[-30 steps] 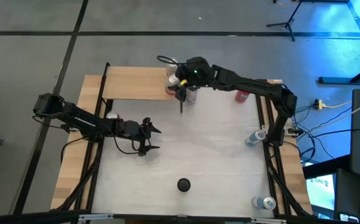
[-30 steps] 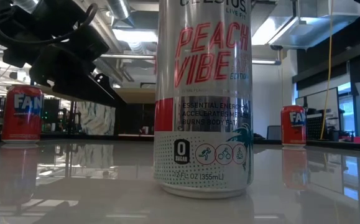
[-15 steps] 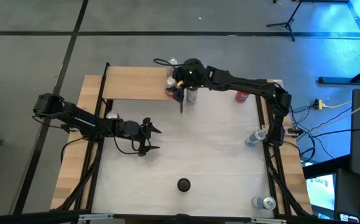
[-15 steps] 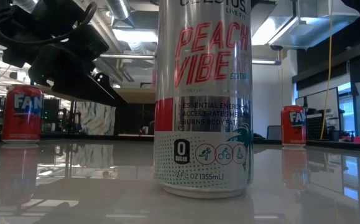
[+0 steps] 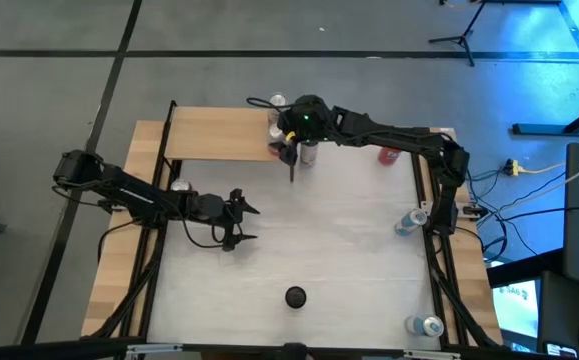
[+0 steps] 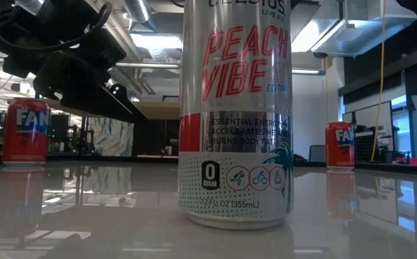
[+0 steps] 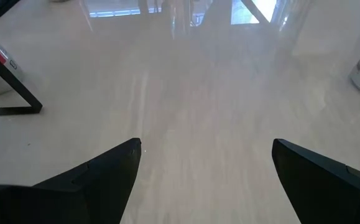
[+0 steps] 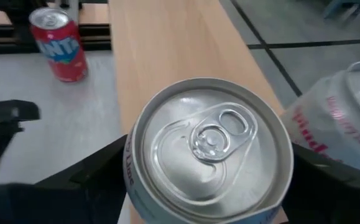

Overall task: Place canned beverage on shelf
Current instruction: Put the pink soda can on the shelf aligned with the other pink soda can

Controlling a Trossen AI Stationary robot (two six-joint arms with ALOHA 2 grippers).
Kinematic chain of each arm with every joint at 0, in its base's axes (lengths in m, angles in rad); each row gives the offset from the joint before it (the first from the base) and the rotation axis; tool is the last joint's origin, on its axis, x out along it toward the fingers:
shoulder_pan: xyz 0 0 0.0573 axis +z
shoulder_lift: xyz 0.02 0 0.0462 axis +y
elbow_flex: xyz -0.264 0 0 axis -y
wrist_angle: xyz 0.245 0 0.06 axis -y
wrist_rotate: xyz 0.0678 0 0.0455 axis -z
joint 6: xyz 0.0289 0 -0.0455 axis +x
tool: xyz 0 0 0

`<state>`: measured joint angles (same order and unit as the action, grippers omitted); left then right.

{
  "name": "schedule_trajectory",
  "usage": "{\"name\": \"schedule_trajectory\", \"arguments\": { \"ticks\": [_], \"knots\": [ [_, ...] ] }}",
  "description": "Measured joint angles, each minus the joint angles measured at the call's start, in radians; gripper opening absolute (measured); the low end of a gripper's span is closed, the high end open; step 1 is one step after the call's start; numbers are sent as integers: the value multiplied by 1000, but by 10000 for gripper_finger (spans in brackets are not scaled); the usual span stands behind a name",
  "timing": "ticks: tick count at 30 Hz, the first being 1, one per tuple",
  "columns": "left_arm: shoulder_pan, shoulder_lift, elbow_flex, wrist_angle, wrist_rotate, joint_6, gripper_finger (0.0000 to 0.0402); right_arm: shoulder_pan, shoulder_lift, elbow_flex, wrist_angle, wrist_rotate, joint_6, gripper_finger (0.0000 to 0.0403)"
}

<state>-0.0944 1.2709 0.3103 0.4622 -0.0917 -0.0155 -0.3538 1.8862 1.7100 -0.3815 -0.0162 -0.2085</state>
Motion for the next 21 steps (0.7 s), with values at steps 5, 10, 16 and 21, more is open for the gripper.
{"name": "schedule_trajectory", "arguments": {
  "ticks": [5, 10, 16, 21],
  "knots": [
    [0, 0, 0, 0, 0, 0, 353, 0, 0, 0, 27, 16, -8, 344],
    [0, 0, 0, 0, 0, 0, 353, 0, 0, 0, 41, 13, -9, 352],
    [0, 0, 0, 0, 0, 0, 353, 0, -1, 0, 46, 12, -10, 368],
    [0, 0, 0, 0, 0, 0, 353, 0, -14, 0, 40, 12, -38, 378]
  ]
}}
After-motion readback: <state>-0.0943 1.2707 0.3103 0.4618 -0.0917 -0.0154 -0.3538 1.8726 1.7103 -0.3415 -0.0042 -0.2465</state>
